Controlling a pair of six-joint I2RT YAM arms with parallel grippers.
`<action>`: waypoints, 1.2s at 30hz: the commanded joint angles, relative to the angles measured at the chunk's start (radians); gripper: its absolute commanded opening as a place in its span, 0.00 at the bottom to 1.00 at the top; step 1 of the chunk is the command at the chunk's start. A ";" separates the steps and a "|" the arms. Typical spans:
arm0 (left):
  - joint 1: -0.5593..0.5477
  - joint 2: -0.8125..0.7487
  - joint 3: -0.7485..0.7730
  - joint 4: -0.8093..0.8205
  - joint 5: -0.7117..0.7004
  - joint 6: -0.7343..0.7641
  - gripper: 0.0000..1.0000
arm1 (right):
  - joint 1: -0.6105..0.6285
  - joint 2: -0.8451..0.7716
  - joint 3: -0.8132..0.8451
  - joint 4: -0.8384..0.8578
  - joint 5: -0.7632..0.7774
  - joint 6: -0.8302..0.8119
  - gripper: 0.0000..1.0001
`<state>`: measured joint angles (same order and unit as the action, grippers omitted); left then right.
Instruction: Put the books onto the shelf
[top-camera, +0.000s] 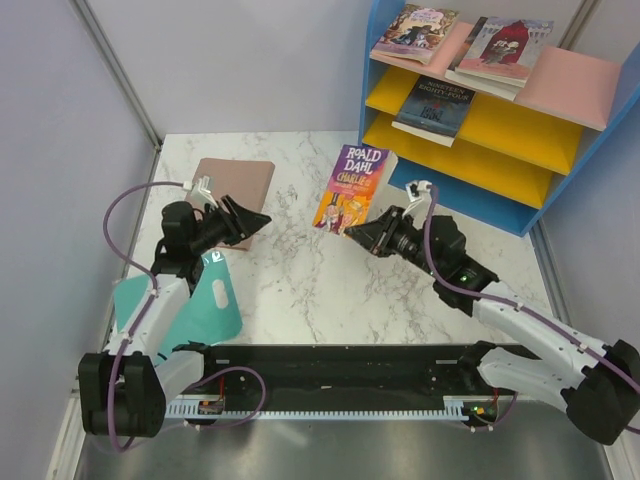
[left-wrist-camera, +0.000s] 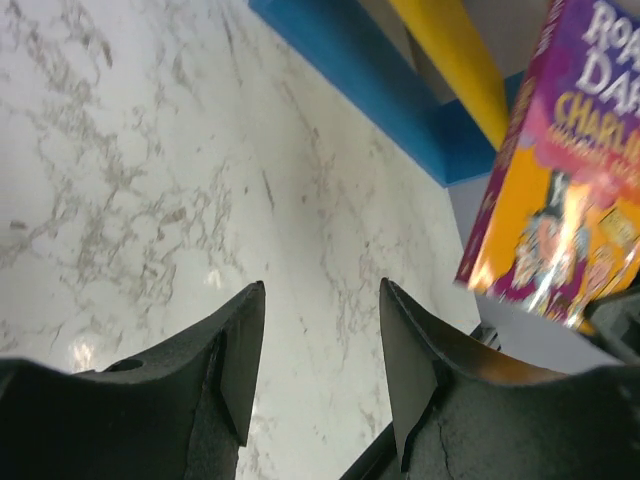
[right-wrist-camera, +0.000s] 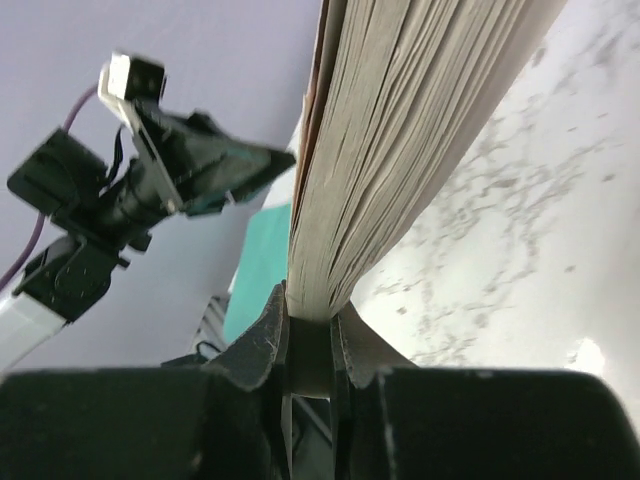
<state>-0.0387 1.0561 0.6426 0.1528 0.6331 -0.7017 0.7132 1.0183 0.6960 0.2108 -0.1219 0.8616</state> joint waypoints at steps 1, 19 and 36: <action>-0.001 -0.051 -0.076 -0.028 -0.009 0.082 0.56 | -0.119 -0.018 0.109 -0.056 -0.062 -0.082 0.00; -0.003 -0.088 -0.193 -0.045 0.011 0.113 0.54 | -0.481 0.131 0.145 0.360 -0.453 0.204 0.00; -0.001 -0.067 -0.195 -0.048 0.019 0.122 0.54 | -0.672 0.298 0.091 0.854 -0.587 0.580 0.00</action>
<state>-0.0399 0.9768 0.4511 0.0986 0.6315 -0.6197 0.0624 1.2957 0.7788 0.8452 -0.6594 1.3487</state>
